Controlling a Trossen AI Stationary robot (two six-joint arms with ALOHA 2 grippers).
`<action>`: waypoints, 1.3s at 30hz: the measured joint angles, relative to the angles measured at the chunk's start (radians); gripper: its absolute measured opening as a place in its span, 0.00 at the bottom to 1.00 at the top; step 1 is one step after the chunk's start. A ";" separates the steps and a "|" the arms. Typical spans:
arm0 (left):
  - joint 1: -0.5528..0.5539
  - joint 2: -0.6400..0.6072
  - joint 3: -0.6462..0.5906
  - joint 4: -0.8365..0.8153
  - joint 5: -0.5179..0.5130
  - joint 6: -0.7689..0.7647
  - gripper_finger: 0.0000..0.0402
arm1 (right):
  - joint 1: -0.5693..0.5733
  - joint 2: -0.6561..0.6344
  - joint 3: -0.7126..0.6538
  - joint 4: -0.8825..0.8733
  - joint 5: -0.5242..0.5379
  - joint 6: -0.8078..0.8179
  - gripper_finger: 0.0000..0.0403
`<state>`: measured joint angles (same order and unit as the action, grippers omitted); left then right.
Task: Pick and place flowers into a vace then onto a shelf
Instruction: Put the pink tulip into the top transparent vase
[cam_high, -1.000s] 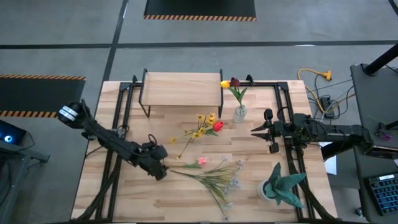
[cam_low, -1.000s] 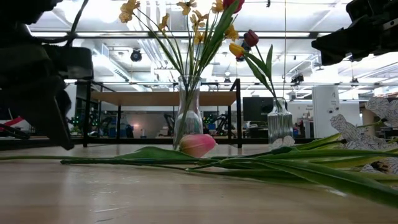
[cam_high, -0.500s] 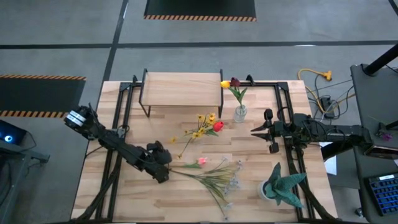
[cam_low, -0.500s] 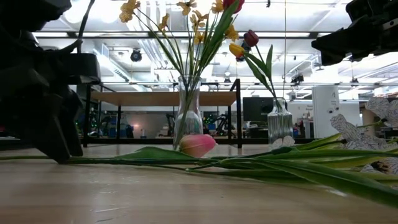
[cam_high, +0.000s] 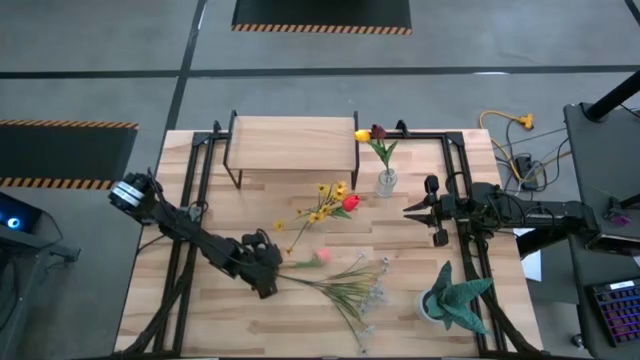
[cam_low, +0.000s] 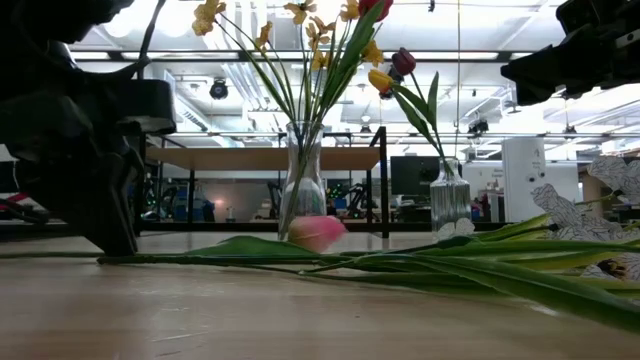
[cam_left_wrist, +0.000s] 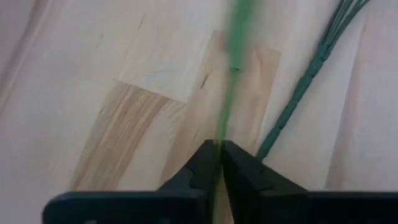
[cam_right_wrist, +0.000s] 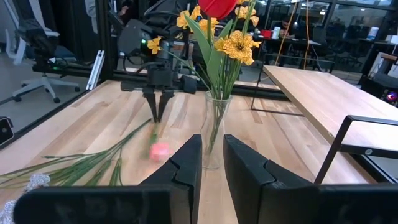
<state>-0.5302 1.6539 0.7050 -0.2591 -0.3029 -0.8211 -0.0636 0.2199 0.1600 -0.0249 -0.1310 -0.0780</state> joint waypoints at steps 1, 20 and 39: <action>0.000 0.000 0.007 -0.007 0.002 0.000 0.02 | 0.000 0.000 0.000 0.000 0.000 0.000 0.14; -0.008 -0.052 0.459 -0.308 -0.084 0.274 0.00 | 0.000 0.000 0.000 -0.002 0.000 0.013 0.14; -0.096 -0.053 0.467 0.098 -0.320 0.455 0.00 | 0.000 0.000 -0.020 0.183 -0.331 0.128 0.14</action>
<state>-0.6261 1.6009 1.1721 -0.1606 -0.6230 -0.3664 -0.0635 0.2195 0.1403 0.1581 -0.4615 0.0498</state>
